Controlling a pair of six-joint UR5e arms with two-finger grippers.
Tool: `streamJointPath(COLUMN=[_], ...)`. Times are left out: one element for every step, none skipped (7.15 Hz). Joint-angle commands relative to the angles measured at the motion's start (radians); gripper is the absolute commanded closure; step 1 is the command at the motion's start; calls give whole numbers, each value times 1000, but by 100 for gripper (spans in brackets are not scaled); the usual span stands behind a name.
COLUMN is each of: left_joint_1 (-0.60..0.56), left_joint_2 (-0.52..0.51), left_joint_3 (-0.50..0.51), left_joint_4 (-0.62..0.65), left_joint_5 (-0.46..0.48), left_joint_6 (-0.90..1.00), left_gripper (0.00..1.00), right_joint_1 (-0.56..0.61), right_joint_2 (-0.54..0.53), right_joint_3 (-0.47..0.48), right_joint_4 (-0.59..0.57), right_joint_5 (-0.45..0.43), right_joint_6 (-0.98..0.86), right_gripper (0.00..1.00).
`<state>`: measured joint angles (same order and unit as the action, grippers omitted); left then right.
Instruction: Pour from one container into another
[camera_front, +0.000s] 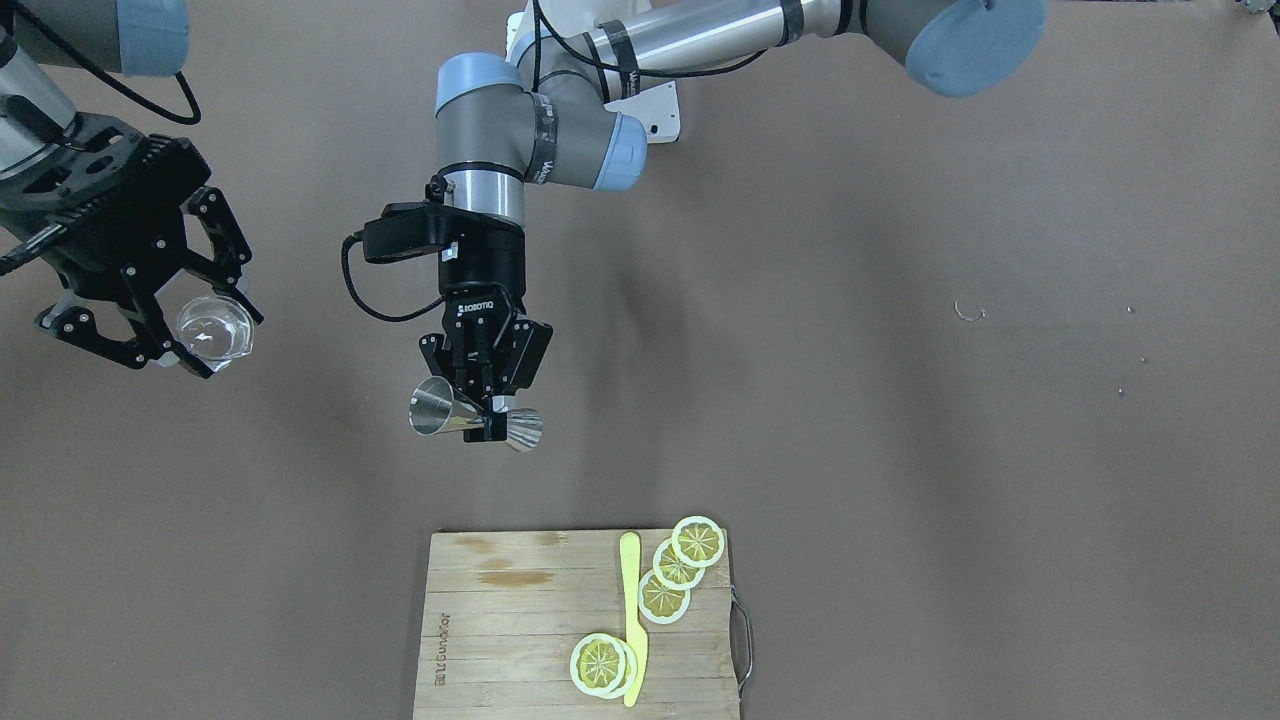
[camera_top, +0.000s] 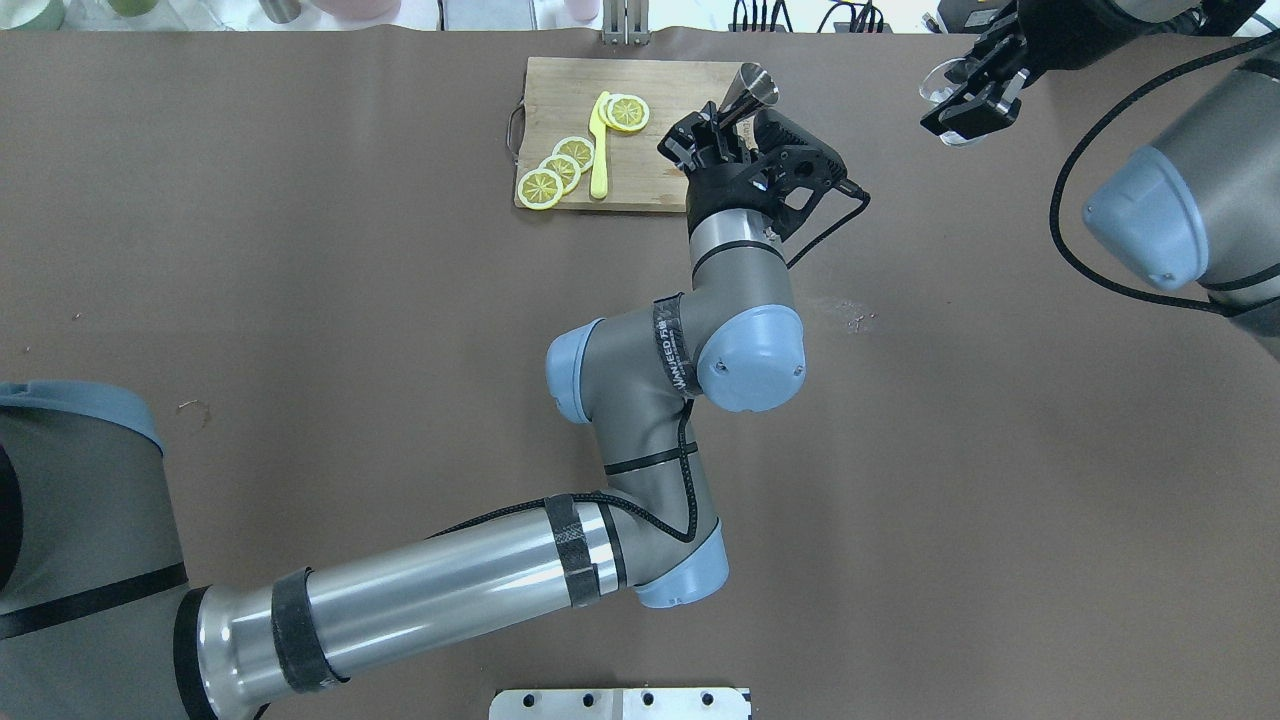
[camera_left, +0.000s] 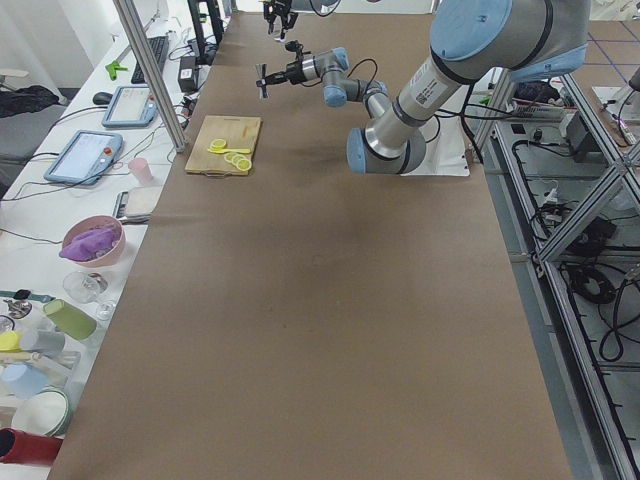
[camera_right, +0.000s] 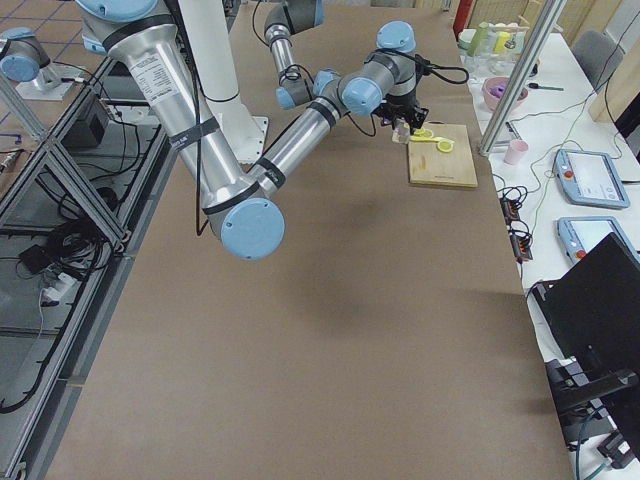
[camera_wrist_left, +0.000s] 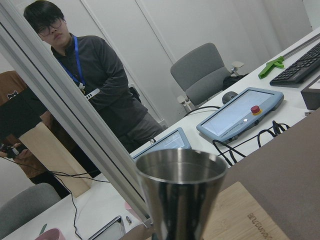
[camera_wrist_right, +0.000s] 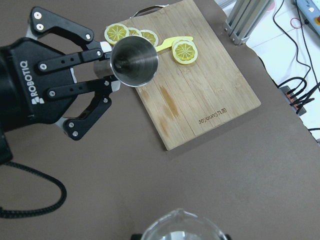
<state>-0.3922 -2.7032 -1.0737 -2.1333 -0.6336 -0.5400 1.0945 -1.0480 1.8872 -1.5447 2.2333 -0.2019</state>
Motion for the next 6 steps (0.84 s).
streamJointPath(left_joint_1=[3,3,3,3,3,3], left_joint_2=[2,2,3,3,3,5], left_joint_3=[-2,0,-2,-2,-2,-3], left_joint_4=[1,1,1,1,1,1], left_joint_5=[0,0,0,0,0,0], left_joint_6=[0,0,0,-2,-2,-2], left_gripper=[100,100,100,100,100,100], right_joint_1=[8,5,-4,-15,-34,-39], right_joint_2=[11,19,34,49,59,63], right_joint_3=[-5,-7,-10,-8,-7,-7], right_joint_4=[-23,-32,-52,-76,-110,-117], right_joint_5=[6,8,5,-3,-26,-40], right_joint_6=[-85,-86,-88,-88,-88,-88], right_gripper=[100,100,100,100,100,100])
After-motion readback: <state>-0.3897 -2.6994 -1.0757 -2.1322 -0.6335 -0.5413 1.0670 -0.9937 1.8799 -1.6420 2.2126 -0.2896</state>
